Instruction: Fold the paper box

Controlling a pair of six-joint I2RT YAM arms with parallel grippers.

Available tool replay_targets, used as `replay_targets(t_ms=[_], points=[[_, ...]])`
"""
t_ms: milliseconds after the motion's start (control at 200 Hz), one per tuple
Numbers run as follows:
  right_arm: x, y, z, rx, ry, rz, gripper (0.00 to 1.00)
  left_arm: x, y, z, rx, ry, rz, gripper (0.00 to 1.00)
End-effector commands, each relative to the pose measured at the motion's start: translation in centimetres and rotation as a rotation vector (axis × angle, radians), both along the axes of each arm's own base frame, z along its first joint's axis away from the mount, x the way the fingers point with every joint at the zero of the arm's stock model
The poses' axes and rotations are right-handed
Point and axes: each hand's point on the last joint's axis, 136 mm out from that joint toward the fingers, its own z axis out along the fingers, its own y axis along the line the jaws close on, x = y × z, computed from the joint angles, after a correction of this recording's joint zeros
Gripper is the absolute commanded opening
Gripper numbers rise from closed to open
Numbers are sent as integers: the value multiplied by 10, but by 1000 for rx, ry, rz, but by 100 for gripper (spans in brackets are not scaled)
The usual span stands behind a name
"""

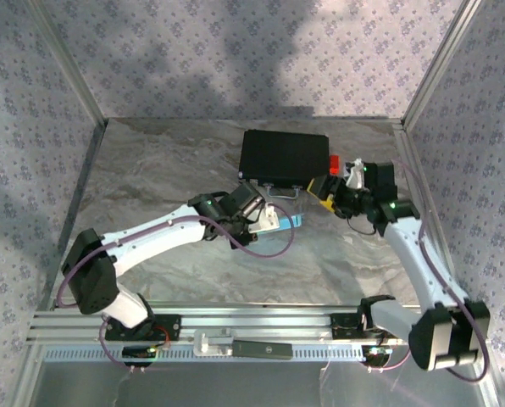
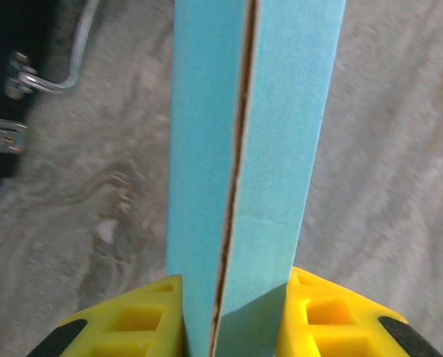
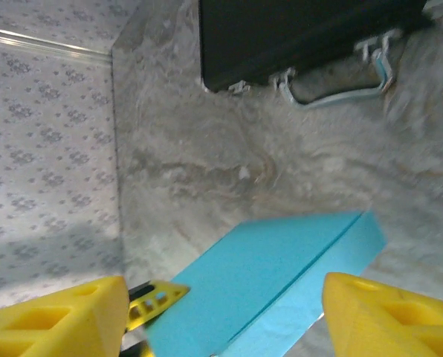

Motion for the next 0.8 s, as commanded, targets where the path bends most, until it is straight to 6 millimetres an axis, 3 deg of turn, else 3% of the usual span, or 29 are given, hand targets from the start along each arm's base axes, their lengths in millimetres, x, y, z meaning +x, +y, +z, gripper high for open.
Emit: replay_targets(t_ms=[0, 125, 235, 360, 615, 795], points=[[-9, -17, -14, -128, -129, -46, 68, -33, 23, -12, 123, 208, -19, 20], [-32, -7, -15, -168, -280, -8, 65, -32, 31, -16, 190, 274, 15, 20], [-51, -4, -36, -238, -272, -11, 58, -29, 37, -22, 256, 335, 52, 21], [-61, 13, -50, -155, -255, 0, 55, -26, 36, -28, 307, 390, 62, 22], [-51, 25, -54, -161, -214, 14, 53, -14, 32, -39, 336, 424, 58, 27], [-37, 22, -34, -214, -279, 61, 50, -5, 31, -41, 335, 395, 44, 29]])
